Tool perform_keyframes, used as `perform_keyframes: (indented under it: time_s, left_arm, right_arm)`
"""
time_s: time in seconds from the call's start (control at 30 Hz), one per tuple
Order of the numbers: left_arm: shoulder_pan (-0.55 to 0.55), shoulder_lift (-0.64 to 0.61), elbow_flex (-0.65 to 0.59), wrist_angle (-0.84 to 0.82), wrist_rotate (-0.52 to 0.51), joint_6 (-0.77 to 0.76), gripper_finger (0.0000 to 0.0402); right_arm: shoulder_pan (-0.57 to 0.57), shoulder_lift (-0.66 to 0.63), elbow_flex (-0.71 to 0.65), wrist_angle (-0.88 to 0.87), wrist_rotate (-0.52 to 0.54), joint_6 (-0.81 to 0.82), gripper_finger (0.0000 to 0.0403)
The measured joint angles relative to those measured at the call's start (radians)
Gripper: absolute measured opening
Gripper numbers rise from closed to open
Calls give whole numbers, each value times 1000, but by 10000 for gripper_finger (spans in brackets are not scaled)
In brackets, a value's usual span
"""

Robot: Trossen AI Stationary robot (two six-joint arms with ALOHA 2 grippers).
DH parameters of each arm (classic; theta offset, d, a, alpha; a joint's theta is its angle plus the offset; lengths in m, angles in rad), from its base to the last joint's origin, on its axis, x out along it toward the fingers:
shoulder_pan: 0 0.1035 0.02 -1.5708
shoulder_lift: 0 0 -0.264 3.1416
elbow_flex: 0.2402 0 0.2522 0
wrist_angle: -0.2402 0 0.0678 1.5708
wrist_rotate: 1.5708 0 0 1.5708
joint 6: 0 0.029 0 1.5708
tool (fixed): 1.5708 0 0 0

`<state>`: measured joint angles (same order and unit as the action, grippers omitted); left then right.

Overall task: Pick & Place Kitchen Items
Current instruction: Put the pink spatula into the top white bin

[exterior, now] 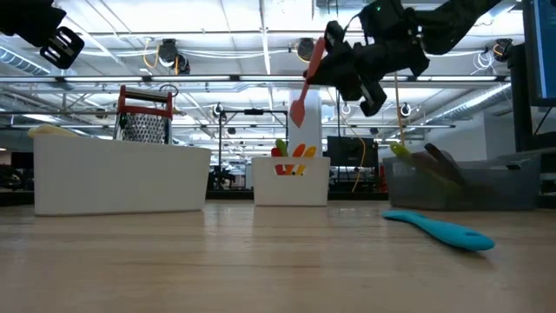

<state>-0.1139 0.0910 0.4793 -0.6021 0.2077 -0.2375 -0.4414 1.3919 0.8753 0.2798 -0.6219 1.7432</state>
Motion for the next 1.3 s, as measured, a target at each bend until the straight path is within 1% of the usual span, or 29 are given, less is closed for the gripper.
perform_keyframes:
  time_s: [0.27, 0.53, 0.83, 1.13, 1.3]
  left_arm:
    - [0, 0, 0, 0, 0, 0, 69]
    - [0, 0, 0, 0, 0, 0, 69]
    - [0, 0, 0, 0, 0, 5, 69]
    - [0, 0, 0, 0, 0, 7, 69]
    - [0, 0, 0, 0, 0, 7, 69]
  right_arm:
    - [-54, 81, 0, 0, -115, 26, 24]
    - [-98, 143, 0, 7, -116, 0, 24]
    - [-164, 144, 0, 7, -114, -12, 24]
    - [-160, 144, 0, -5, -116, -13, 24]
    - [-160, 144, 0, -40, -112, -51, 24]
